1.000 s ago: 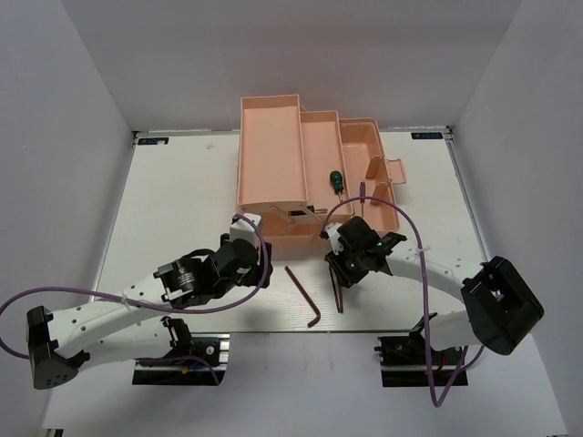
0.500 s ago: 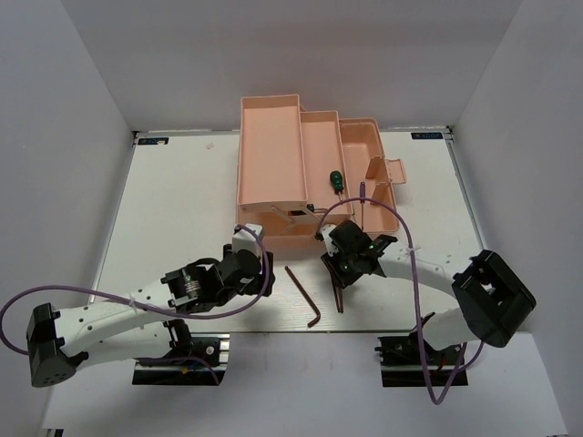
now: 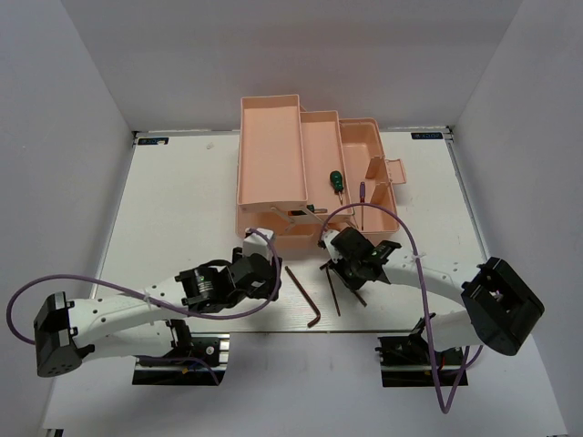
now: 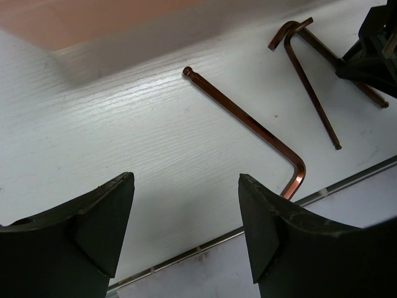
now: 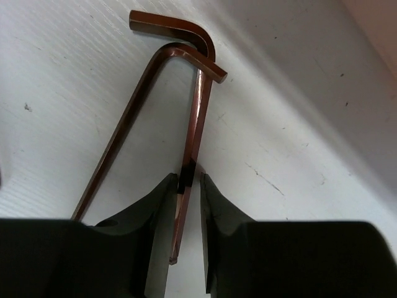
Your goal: Sort the tools into containers
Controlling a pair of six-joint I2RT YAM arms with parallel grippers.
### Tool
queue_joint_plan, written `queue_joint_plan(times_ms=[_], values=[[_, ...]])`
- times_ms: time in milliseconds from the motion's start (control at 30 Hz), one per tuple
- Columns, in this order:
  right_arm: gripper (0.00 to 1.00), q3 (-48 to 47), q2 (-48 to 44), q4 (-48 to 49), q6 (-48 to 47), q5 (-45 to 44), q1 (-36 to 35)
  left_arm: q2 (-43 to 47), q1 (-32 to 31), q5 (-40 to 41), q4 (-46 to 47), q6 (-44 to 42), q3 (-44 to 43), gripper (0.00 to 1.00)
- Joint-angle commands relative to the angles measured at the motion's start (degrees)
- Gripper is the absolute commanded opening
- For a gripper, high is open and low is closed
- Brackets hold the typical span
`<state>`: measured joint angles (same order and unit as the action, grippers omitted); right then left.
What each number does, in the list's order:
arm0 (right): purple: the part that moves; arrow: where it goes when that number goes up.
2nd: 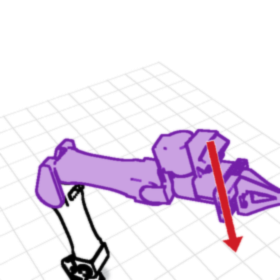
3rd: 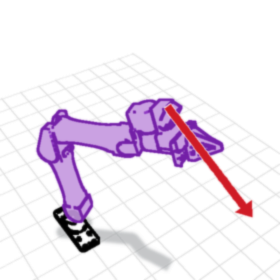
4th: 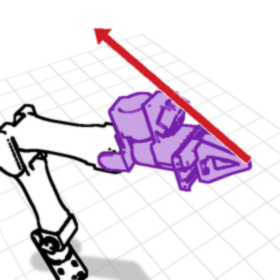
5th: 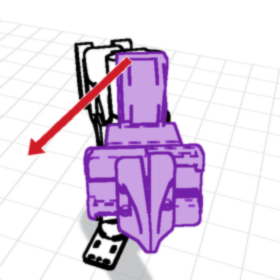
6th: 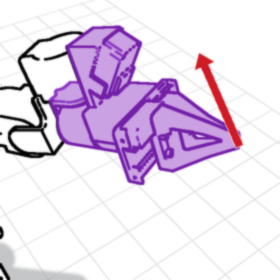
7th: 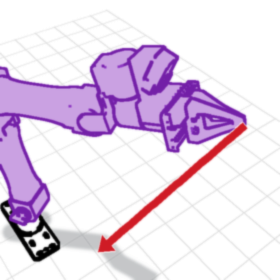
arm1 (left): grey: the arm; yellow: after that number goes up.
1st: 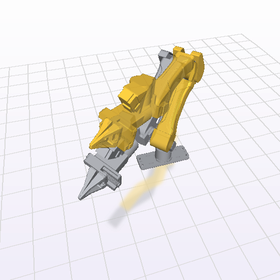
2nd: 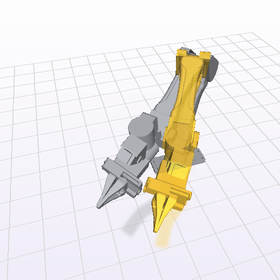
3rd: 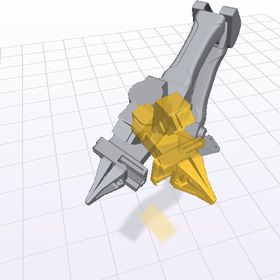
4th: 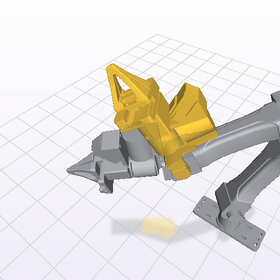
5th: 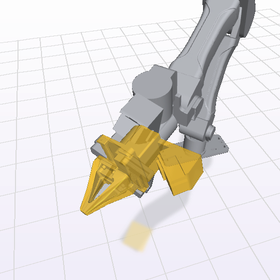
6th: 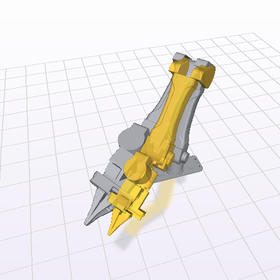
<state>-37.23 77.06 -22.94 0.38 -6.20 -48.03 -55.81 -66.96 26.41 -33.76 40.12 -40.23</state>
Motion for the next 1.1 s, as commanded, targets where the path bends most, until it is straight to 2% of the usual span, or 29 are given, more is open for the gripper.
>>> queue_joint_plan(times_ms=[0,200,233,333,500,700,900,933,1067], values=[[0.27,-2.14,0.90,-2.81,-3.37,-2.24,-0.22,-1.05,-1.07,0.74,2.29,0.31,-2.04,0.78],[0.21,0.75,2.13,-1.67,-6.88,-4.79,-0.22,-6.14,-3.35,0.22,5.45,0.31,-2.05,0.78],[0.13,1.45,2.22,-1.50,-7.58,-4.88,-0.40,-6.76,-3.96,0.22,6.15,0.31,-1.53,0.78],[0.00,2.16,1.96,-1.40,-8.29,-4.79,-0.22,-9.92,-5.19,0.22,8.53,1.54,-1.52,0.78],[0.00,1.11,-0.32,-4.12,-7.94,-6.01,0.13,-15.37,-6.78,2.58,10.20,5.74,-2.83,0.78],[0.00,1.99,-9.19,-5.36,-10.40,-9.62,0.83,-21.96,-9.06,4.34,9.59,9.01,-6.88,0.79],[0.00,-1.42,-20.97,-13.88,-16.81,3.46,1.36,-23.90,-10.21,5.40,9.59,12.79,-8.81,0.79],[0.00,-2.22,-20.90,-18.15,-17.86,7.91,1.62,-24.51,-10.73,6.01,9.59,14.27,-8.82,0.79],[0.00,-4.95,-22.56,-22.58,-20.50,14.70,1.98,-25.14,-10.74,6.72,8.36,18.50,-9.34,0.81]])
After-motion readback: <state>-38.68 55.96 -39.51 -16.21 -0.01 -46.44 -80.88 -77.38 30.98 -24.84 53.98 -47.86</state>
